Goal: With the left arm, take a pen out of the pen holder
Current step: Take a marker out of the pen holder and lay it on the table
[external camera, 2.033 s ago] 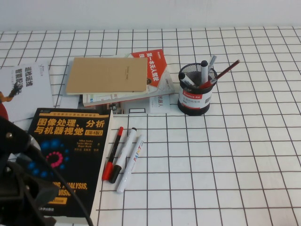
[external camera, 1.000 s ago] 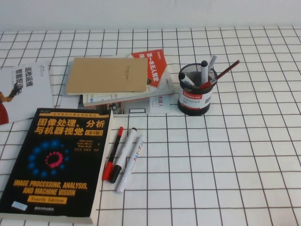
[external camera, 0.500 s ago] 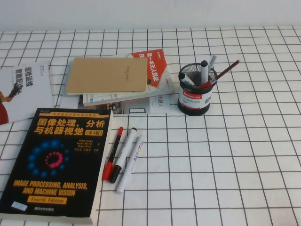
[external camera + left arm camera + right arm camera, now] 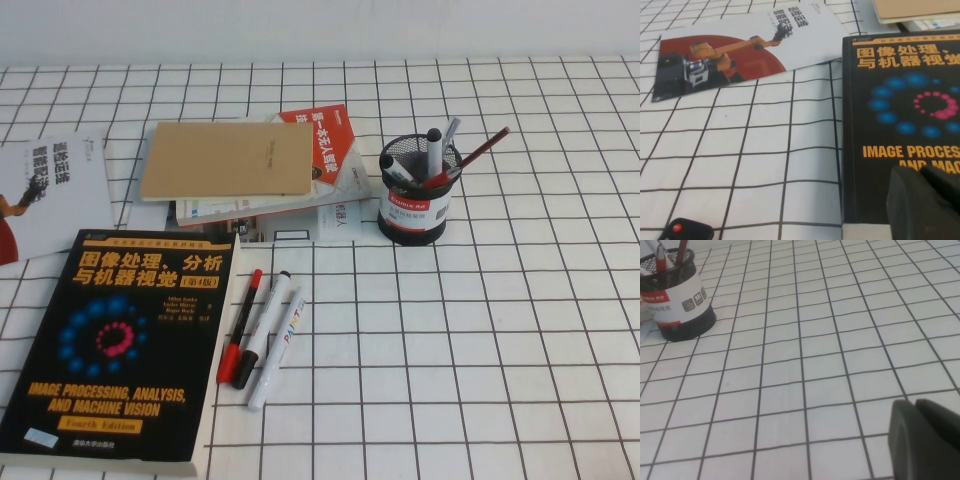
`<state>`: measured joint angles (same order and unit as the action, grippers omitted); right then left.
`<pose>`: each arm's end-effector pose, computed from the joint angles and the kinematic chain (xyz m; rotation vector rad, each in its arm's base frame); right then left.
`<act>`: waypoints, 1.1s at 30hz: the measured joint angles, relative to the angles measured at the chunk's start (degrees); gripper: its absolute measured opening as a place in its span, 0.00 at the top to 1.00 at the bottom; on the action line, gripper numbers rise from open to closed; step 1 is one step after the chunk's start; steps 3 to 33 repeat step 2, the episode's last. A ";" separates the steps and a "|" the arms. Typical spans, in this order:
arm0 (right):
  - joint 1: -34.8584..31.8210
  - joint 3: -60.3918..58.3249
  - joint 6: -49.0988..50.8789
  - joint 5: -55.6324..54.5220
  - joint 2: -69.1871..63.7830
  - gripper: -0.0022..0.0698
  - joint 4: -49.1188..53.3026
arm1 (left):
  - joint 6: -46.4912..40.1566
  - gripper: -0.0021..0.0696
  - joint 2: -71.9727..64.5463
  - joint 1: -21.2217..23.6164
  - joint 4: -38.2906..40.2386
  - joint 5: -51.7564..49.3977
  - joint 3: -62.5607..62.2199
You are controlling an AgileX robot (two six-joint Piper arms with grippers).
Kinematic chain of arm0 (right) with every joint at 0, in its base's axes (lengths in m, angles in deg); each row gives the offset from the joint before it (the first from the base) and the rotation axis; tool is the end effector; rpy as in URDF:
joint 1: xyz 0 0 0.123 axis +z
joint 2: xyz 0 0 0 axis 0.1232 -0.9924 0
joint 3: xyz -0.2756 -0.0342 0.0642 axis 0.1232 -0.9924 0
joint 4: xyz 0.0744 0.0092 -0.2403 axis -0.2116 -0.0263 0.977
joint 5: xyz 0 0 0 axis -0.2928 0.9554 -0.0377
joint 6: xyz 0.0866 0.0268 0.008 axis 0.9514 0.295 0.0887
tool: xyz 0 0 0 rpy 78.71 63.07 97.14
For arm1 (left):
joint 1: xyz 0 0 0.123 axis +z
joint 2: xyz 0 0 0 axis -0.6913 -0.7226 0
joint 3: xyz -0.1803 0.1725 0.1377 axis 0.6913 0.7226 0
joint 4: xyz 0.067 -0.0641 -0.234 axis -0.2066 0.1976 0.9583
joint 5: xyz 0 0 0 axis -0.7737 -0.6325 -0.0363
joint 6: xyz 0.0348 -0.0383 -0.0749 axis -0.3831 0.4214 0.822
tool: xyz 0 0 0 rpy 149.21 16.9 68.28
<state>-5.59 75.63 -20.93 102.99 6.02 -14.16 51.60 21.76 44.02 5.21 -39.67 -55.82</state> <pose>0.0531 0.0035 0.1718 0.1445 1.8484 0.1792 0.0525 0.0015 0.1714 0.0841 1.8715 0.0882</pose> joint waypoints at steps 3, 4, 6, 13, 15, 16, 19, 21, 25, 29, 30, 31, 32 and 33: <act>0.00 0.00 0.00 0.00 0.00 0.99 0.00 | 0.00 0.97 0.00 0.33 0.00 0.00 0.00; 0.00 0.00 0.00 0.00 0.00 0.99 0.00 | 0.00 0.97 0.00 0.33 0.00 0.00 0.00; 0.00 0.00 0.00 0.00 0.00 0.99 0.00 | 0.00 0.97 0.00 0.33 0.00 0.00 0.00; 0.00 0.00 0.00 0.00 0.00 0.99 0.00 | 0.00 0.97 0.00 0.33 0.00 0.00 0.00; 0.00 0.00 0.00 0.00 0.00 0.99 0.00 | 0.00 0.97 0.00 0.33 0.00 0.00 0.00; 0.00 0.00 0.00 0.00 0.00 0.99 0.00 | 0.00 0.97 0.00 0.33 0.00 0.00 0.00; 0.00 0.00 0.00 0.00 0.00 0.99 0.00 | 0.00 0.97 0.00 0.33 0.00 0.00 0.00; 0.00 0.00 0.00 0.00 0.00 0.99 0.00 | 0.00 0.97 0.00 0.33 0.00 0.00 0.00; 0.00 0.00 0.00 0.00 0.00 0.99 0.00 | 0.00 0.97 0.00 0.33 0.00 0.00 0.00; 0.00 0.00 0.00 0.00 0.00 0.99 0.00 | 0.00 0.97 0.00 0.33 0.00 0.00 0.00; 0.00 0.00 0.00 0.00 0.00 0.99 0.00 | 0.00 0.97 0.00 0.33 0.00 0.00 0.00; 0.00 0.00 0.00 0.00 0.00 0.99 0.00 | 0.00 0.97 0.00 0.33 0.00 0.00 0.00; 0.00 0.00 0.00 0.00 0.00 0.99 0.00 | 0.00 0.97 0.00 0.33 0.00 0.00 0.00; 0.00 0.00 0.00 0.00 0.00 0.99 0.00 | 0.00 0.97 0.00 0.33 0.00 0.00 0.00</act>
